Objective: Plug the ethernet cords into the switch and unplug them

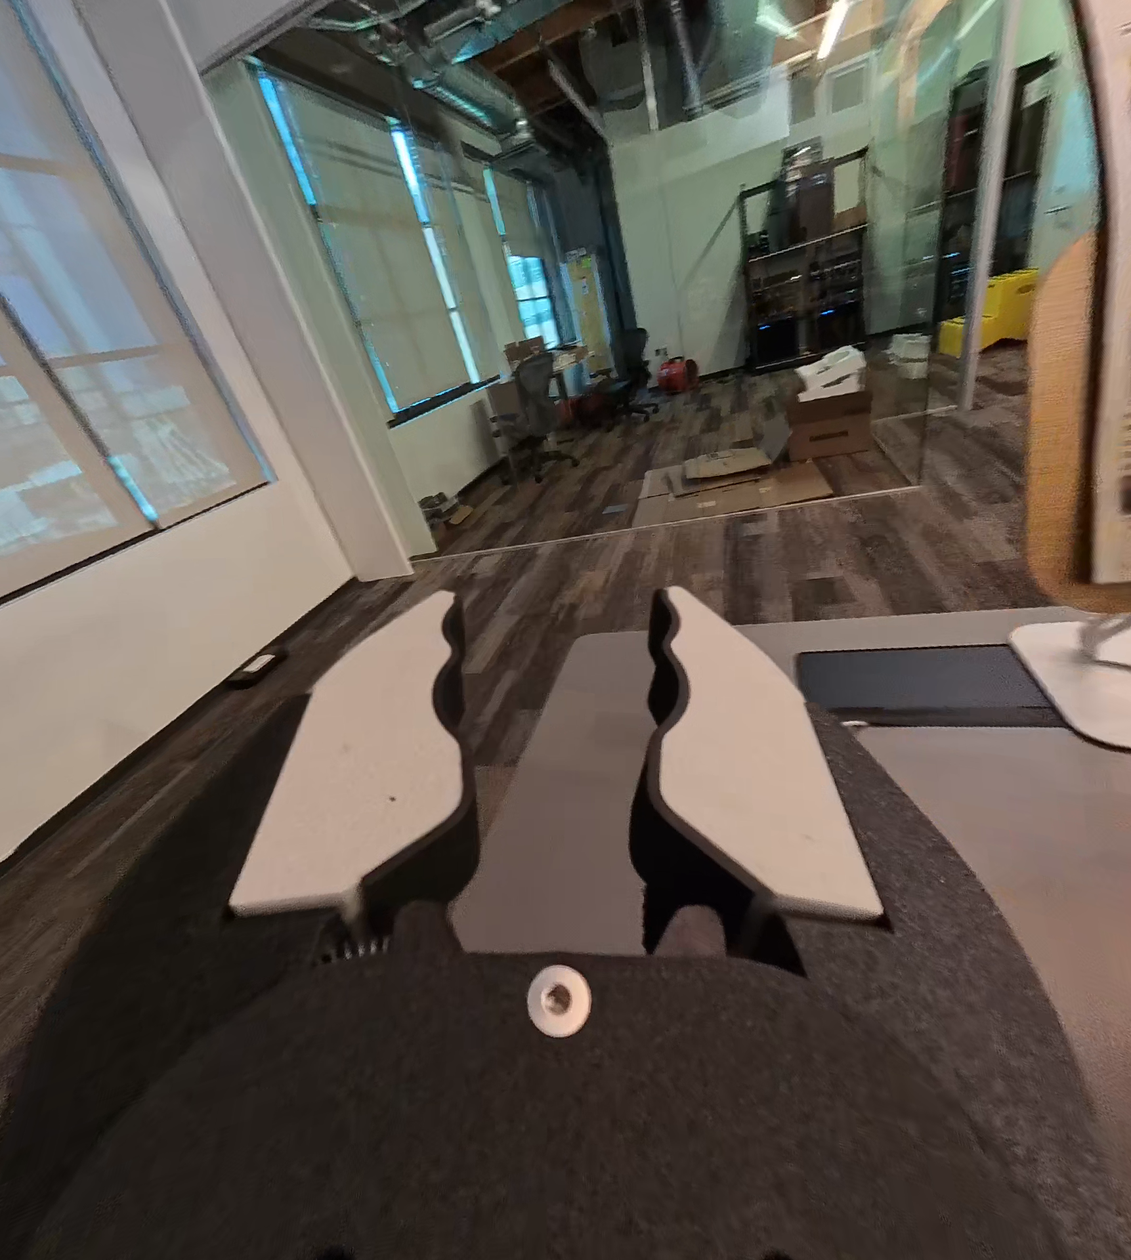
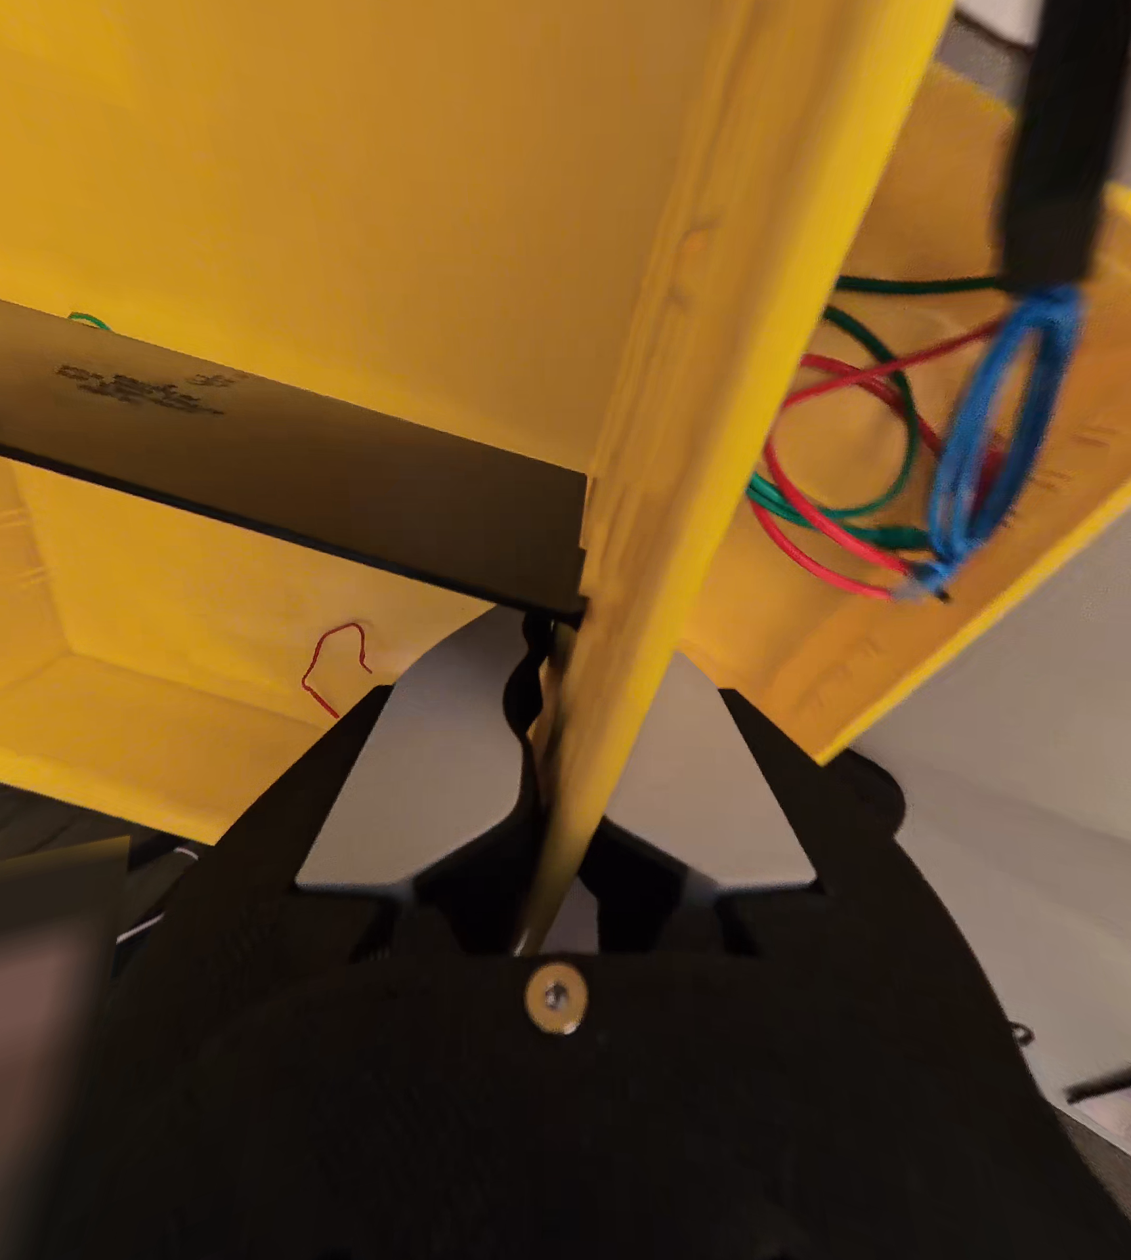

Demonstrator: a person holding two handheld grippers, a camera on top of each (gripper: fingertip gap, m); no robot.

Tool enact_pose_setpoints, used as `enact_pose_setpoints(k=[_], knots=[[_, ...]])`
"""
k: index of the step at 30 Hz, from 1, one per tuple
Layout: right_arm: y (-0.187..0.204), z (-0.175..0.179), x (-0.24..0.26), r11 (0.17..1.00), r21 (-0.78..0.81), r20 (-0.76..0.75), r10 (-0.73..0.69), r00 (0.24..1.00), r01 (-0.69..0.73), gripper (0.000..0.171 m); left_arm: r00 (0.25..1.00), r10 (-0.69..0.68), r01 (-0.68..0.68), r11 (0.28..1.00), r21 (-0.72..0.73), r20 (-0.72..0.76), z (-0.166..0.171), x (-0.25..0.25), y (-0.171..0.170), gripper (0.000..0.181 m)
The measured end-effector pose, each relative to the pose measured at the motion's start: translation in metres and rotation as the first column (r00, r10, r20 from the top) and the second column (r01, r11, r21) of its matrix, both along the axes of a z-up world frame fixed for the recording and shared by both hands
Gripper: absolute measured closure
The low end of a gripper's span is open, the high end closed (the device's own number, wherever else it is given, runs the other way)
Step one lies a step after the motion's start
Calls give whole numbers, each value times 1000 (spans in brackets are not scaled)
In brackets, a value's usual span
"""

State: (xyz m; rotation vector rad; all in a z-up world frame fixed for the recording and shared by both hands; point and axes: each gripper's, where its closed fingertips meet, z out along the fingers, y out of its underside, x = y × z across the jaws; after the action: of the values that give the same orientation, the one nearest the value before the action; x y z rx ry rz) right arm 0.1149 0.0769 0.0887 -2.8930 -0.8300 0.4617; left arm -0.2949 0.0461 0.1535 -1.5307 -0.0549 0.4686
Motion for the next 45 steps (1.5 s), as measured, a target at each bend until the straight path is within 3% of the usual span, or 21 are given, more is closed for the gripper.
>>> enact_pose_setpoints(k=[4, 8, 10, 12, 14, 15, 19, 21, 27, 32, 38, 41, 45], knots=[[-8, 35, 112, 988, 78, -59, -130, 990, 135, 167, 979, -169, 182, 978, -104, 116, -26, 32, 24, 133], [-25, 21, 246, 944, 75, -48, -320, 946, 323, 167, 950, -262, 292, 937, -192, 167, -48, 64, 46, 132], [-34, -1, 308, 903, 79, 23, -426, 904, 423, 167, 830, -447, 522, 833, -184, 333, -60, 113, 55, 132], [-40, -28, 361, 864, 106, 115, -503, 857, 493, 167, 582, -630, 759, 648, -66, 514, -60, 173, 57, 141], [-40, -61, 398, 837, 116, 171, -547, 819, 535, 167, 346, -708, 869, 489, 75, 615, -52, 221, 53, 145], [-38, -80, 409, 832, 105, 179, -554, 813, 544, 166, 269, -721, 898, 427, 104, 639, -52, 241, 50, 145], [-19, -150, 419, 859, 25, 150, -508, 848, 511, 167, 295, -721, 928, 373, -7, 628, -80, 302, 49, 142], [-6, -177, 416, 883, 15, 143, -467, 873, 470, 167, 225, -692, 966, 250, -65, 686, -105, 340, 34, 141], [24, -228, 409, 902, 14, 105, -431, 896, 432, 166, 393, -597, 919, 234, -317, 699, -149, 371, 46, 126], [38, -229, 398, 902, 35, 56, -432, 900, 430, 159, 635, -549, 737, 223, -638, 543, -176, 364, 51, 118], [36, -227, 397, 913, 28, 38, -409, 912, 408, 156, 772, -366, 599, 142, -788, 521, -209, 357, 46, 120], [35, -226, 396, 919, 27, 5, -394, 919, 394, 153, 800, -237, 583, 89, -808, 551, -222, 358, 44, 124], [33, -226, 398, 923, 32, 9, -385, 923, 385, 154, 845, -242, 497, 29, -867, 477, -232, 361, 49, 128]])
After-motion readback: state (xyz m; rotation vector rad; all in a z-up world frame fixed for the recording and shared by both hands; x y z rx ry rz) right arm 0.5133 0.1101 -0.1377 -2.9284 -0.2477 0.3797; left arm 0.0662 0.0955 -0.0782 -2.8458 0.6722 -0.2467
